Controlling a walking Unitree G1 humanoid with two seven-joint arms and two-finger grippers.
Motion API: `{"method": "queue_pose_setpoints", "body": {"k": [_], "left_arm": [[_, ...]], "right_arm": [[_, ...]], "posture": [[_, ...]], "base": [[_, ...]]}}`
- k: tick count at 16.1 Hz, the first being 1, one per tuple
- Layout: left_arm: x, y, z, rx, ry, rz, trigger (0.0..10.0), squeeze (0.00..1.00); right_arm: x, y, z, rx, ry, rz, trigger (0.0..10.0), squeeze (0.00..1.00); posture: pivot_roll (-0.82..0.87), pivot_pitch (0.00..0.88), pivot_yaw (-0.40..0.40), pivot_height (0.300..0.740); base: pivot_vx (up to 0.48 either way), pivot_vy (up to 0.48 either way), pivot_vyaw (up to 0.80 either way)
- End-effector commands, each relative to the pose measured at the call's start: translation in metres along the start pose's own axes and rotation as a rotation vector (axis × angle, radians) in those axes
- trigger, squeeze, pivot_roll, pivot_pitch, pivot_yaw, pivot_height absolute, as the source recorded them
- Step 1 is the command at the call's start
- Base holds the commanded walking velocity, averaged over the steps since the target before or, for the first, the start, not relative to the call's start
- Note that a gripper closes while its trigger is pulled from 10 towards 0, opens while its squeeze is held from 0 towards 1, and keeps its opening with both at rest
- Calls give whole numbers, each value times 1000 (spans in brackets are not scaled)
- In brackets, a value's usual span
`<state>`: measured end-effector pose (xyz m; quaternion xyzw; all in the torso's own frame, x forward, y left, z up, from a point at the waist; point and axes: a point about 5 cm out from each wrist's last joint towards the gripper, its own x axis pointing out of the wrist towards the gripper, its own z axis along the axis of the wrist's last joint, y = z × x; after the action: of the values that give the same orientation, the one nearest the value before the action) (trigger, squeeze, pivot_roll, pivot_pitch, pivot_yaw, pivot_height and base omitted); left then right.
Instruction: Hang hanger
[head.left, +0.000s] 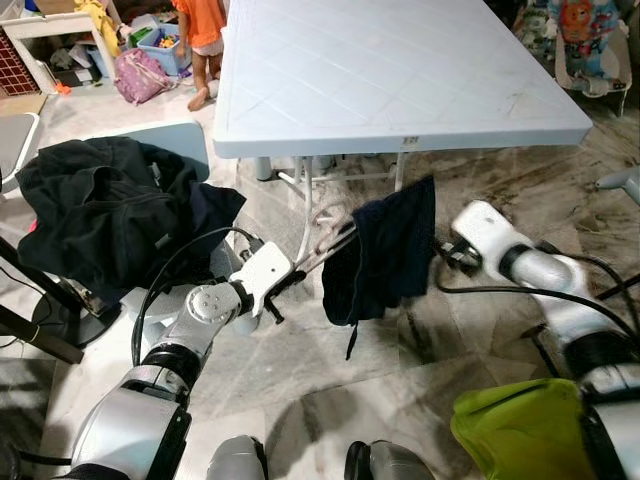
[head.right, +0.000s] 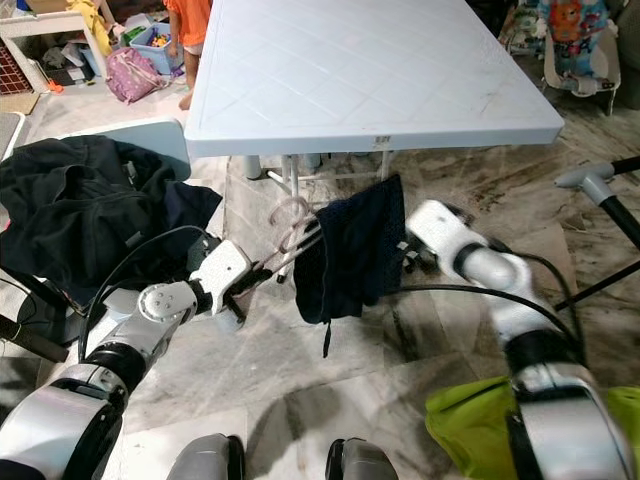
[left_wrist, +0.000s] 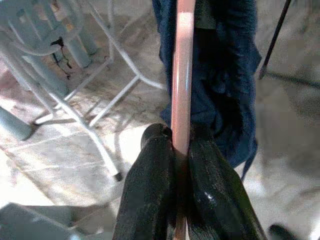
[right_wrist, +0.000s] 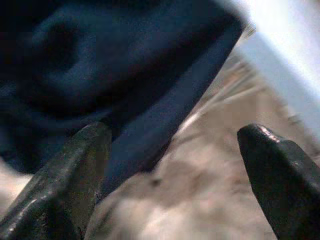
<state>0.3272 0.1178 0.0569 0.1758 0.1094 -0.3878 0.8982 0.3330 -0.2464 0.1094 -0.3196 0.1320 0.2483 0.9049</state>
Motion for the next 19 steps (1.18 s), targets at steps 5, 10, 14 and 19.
{"method": "queue_pose_setpoints", "body": {"k": [5, 10, 14, 19], "left_arm": [[9, -5, 32, 16, -146, -113, 0, 0], [9, -17, 33, 20, -154, -209, 0, 0], [10, -22, 34, 18, -157, -239, 0, 0], [10, -25, 37, 13, -167, -263, 0, 0]], "right_arm": [[-6, 37, -3, 143, 17, 287, 10000, 0], [16, 35, 20, 207, 3, 72, 10000, 0], [23, 39, 22, 172, 25, 14, 10000, 0], [27, 36, 25, 209, 22, -48, 0, 0]], "posture": [[-52, 106, 21, 740], [-46, 110, 31, 740], [-41, 110, 29, 740], [-41, 110, 29, 740]], "base": [[0, 0, 0], [0, 0, 0], [0, 0, 0], [0, 0, 0]]}}
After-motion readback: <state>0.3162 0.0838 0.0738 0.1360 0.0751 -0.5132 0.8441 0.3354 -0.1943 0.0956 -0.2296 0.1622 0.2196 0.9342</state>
